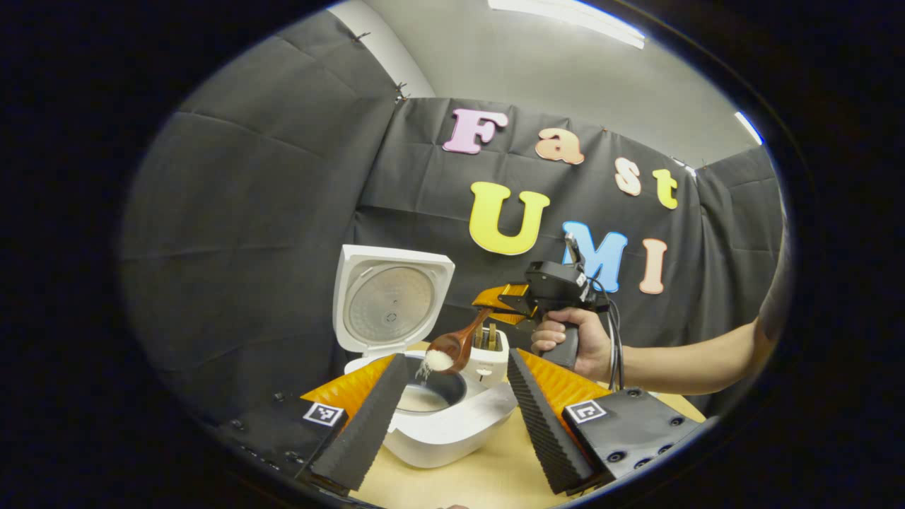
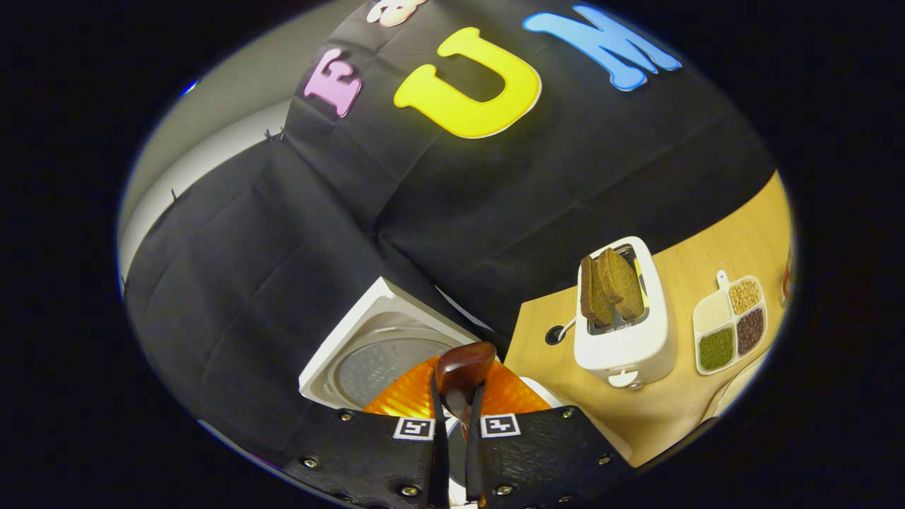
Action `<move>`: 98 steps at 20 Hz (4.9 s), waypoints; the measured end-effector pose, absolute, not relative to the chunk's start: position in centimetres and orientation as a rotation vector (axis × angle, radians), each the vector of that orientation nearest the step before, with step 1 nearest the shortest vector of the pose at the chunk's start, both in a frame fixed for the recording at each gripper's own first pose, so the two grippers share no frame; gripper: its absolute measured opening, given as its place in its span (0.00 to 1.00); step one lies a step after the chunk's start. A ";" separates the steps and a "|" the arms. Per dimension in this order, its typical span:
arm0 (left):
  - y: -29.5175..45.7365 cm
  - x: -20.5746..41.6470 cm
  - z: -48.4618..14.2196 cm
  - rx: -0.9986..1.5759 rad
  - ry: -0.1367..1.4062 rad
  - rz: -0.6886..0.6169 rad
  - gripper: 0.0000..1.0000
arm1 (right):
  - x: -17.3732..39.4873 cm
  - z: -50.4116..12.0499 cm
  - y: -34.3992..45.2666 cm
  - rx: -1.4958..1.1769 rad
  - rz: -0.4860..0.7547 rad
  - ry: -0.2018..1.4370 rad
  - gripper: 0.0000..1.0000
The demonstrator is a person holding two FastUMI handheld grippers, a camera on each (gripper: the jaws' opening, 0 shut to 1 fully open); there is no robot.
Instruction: Close the left gripper, press the button to open the rice cooker; take a wooden spoon from the chopstick holder with the right hand, scoop a spoonful of rice and pour it into the rice cooker, then put the wooden spoon back into the chopstick holder.
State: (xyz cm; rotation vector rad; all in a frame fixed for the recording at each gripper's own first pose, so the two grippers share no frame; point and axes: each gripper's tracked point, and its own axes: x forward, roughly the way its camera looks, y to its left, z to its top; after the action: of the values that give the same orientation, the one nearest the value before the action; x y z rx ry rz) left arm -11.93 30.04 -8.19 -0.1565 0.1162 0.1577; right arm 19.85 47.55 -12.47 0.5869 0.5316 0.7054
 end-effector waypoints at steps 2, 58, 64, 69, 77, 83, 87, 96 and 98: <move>30.1 -12.2 -8.4 -0.165 0.118 0.173 0.96 | 19.9 -12.9 48.9 0.469 0.721 0.509 0.09; 8.9 -3.3 -5.4 -0.107 0.107 -0.166 0.97 | 7.7 -6.0 7.7 0.691 0.349 0.251 0.09; 5.2 -2.3 -5.3 -0.086 0.112 -0.204 0.96 | 6.8 -8.1 1.0 0.674 0.236 0.250 0.09; 4.1 -2.1 -6.1 -0.059 0.142 -0.177 0.96 | 7.0 -11.2 -3.7 0.679 0.131 0.279 0.09; 4.3 -2.0 -4.7 0.033 0.099 -0.086 0.96 | 7.3 -16.9 -8.5 0.631 0.036 0.369 0.09; 4.6 -2.0 -3.5 0.085 0.071 -0.041 0.96 | 8.0 -20.9 -10.5 0.557 -0.021 0.429 0.09; 5.0 -2.4 -3.2 0.099 0.071 -0.009 0.96 | 8.5 -23.5 -10.7 0.533 -0.042 0.476 0.09; 5.8 -4.0 -3.6 0.123 0.085 0.040 0.96 | 9.7 -27.7 -9.8 0.503 -0.079 0.509 0.09; 5.4 -4.0 -3.7 0.120 0.086 0.032 0.96 | 9.6 -28.5 -10.1 0.515 -0.092 0.489 0.10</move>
State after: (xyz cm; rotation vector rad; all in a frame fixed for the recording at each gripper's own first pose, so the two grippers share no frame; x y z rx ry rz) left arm -3.95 5.38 -3.72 0.1202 0.0859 0.0319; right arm 9.60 -10.10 -28.48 0.5149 0.4892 -0.0916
